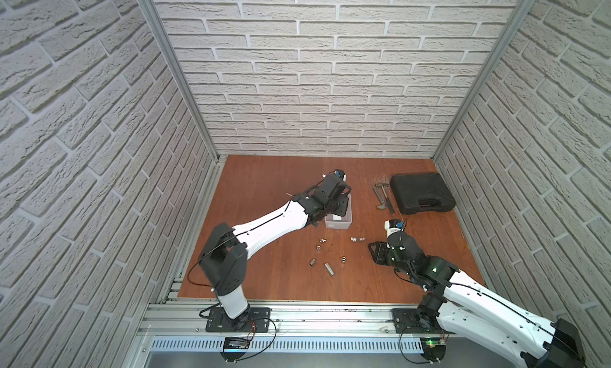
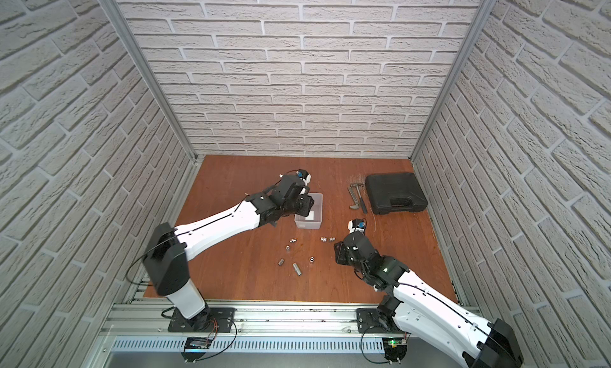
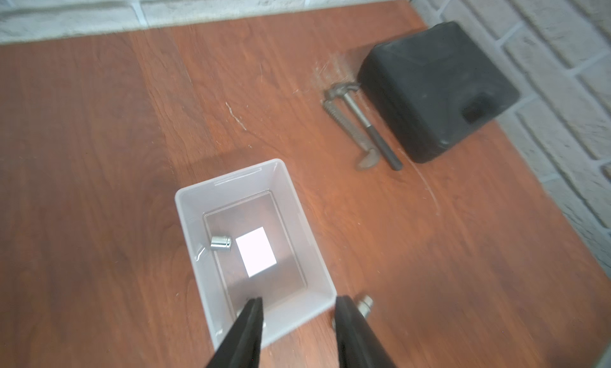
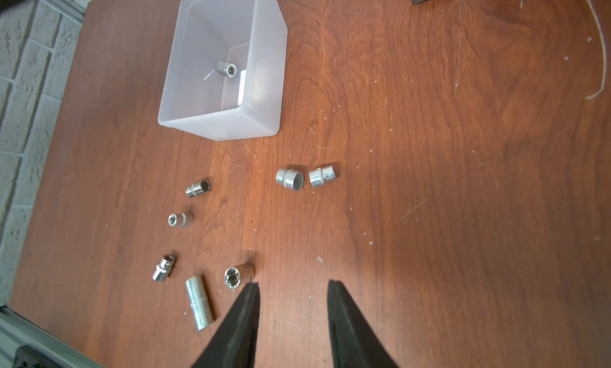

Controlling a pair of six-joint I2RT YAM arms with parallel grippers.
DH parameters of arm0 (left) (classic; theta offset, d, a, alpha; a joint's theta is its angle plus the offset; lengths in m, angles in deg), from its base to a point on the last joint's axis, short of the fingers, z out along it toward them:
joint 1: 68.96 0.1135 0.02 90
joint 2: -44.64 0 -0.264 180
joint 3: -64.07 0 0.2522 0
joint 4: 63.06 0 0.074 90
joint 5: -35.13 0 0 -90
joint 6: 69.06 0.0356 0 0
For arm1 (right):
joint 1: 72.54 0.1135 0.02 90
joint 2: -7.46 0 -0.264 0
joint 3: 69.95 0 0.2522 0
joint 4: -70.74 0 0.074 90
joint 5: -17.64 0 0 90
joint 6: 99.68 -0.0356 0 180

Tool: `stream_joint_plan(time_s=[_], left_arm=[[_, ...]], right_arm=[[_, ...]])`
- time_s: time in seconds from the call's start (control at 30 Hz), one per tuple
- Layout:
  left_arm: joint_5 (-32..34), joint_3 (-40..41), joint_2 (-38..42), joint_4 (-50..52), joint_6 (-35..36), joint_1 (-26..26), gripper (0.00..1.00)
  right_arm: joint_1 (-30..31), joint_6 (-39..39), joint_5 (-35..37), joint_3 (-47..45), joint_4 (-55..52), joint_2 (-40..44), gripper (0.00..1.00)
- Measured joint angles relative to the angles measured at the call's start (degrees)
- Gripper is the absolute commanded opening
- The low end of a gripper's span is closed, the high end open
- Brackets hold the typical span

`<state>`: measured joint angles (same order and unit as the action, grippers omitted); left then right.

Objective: Put the socket on the desktop into the storage box
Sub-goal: Place the socket head in the storage box, then pick up the socket head at the center of the board.

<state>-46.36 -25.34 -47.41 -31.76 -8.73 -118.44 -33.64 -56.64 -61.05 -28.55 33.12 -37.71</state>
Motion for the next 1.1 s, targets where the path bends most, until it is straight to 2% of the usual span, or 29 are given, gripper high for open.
stream_joint_plan(time_s=[0.13,0.3,0.5,0.63,0.83,1.1], left_arm=[[4.8,11.5,12.3,-1.8,0.6,-0.2,0.53],[9.2,25.0,23.4,-0.6,-1.1,1.1,0.56],[10.7,37.9,33.5,-0.4,-6.0,2.2,0.57],[11.0,41.1,33.9,-0.7,-9.2,3.0,0.56],[10.4,41.3,30.0,-2.1,-12.0,3.6,0.53],[9.2,41.2,28.7,-2.2,-12.6,4.2,0.53]], right_arm=[[0.0,0.3,0.2,0.0,0.0,-1.2,0.51],[0.0,0.4,0.5,0.0,0.0,-3.8,0.54],[0.0,0.8,1.1,0.7,0.0,-7.6,0.6],[0.0,2.6,2.1,4.4,-0.6,-13.9,0.62],[-0.5,5.6,4.1,13.5,-0.9,-27.2,0.45],[-3.3,8.2,3.9,14.9,-0.3,-37.4,0.45]])
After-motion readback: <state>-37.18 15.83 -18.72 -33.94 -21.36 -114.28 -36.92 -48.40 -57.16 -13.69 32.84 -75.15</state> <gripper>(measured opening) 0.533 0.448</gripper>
